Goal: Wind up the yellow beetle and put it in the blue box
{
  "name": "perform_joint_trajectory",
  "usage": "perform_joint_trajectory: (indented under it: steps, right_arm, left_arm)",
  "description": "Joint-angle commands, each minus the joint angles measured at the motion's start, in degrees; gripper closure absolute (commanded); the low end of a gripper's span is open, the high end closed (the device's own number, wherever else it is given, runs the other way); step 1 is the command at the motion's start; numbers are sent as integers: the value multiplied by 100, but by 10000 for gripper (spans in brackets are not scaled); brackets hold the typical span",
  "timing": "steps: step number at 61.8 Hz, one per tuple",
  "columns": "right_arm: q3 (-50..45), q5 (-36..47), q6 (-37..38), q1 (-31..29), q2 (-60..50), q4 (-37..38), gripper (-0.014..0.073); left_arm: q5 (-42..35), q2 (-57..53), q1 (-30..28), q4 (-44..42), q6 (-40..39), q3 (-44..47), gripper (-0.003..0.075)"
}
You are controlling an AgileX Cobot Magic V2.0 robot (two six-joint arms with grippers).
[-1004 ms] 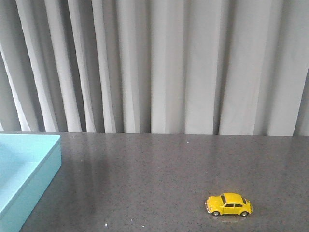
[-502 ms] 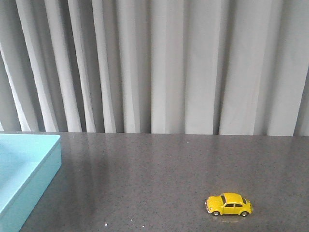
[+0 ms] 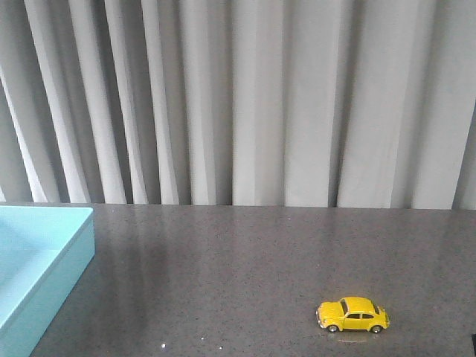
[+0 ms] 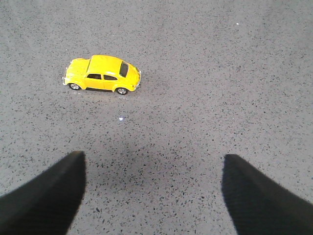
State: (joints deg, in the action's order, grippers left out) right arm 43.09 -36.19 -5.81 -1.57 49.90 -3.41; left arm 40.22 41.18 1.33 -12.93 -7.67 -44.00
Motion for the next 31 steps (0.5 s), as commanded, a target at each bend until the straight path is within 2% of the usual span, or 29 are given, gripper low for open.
perform_joint_trajectory:
  steps: [1, 12, 17, 31]
  right_arm:
    - [191, 343, 11, -35, -19, -130, -43]
    - [212, 484, -93, -35, 170, -567, -25]
    - [402, 271, -122, -8, 483, -628, -1]
    - [1639, -540, -25, 612, 1903, -424, 30]
  left_arm:
    - [-417, 5, 0, -6, -29, -199, 169]
    - [-434, 5, 0, -6, -29, -199, 168]
    - [-434, 5, 0, -6, -29, -199, 168]
    - [-434, 5, 0, -24, -29, -199, 168]
